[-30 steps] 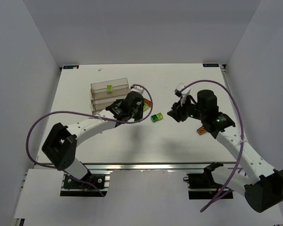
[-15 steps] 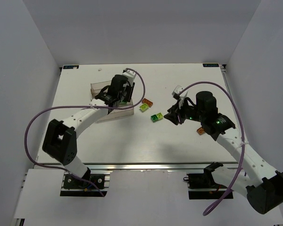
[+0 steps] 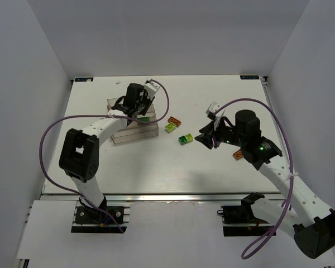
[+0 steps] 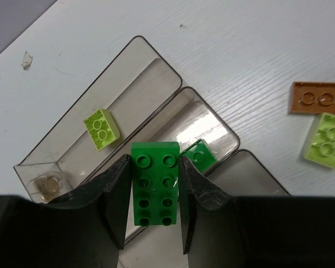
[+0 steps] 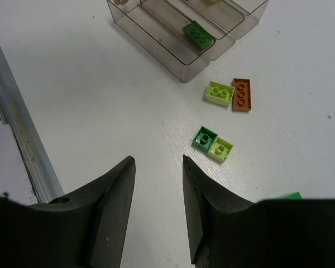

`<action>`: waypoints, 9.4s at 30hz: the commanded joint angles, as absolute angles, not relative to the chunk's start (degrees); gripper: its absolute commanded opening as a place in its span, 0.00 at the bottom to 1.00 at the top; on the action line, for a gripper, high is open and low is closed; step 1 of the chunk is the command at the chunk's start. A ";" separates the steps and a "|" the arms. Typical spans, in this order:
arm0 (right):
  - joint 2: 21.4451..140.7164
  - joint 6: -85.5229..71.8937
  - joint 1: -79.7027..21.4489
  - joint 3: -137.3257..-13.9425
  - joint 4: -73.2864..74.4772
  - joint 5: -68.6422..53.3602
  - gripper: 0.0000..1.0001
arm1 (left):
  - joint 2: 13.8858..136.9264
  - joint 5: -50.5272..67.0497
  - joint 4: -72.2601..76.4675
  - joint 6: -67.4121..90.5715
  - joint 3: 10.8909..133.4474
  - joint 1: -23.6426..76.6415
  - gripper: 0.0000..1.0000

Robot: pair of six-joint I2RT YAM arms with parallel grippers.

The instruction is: Sort the legos into containers by color

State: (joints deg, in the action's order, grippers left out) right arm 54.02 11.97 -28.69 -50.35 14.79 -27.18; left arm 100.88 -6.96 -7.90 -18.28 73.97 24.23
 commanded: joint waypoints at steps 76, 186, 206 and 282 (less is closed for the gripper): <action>57.04 13.18 -28.83 -49.39 11.51 -22.94 0.54 | 59.69 -5.28 5.28 11.50 50.90 18.02 0.98; 98.87 -14.68 -18.02 -57.83 10.81 9.05 0.58 | 52.56 8.44 8.17 20.30 47.29 19.25 0.98; 99.32 -15.12 -18.02 -56.78 8.35 12.22 0.52 | 52.73 8.88 8.44 20.39 47.11 19.34 0.98; 64.87 37.88 -35.42 -47.81 13.80 -38.59 0.00 | 76.20 39.20 19.95 33.66 46.85 31.73 0.98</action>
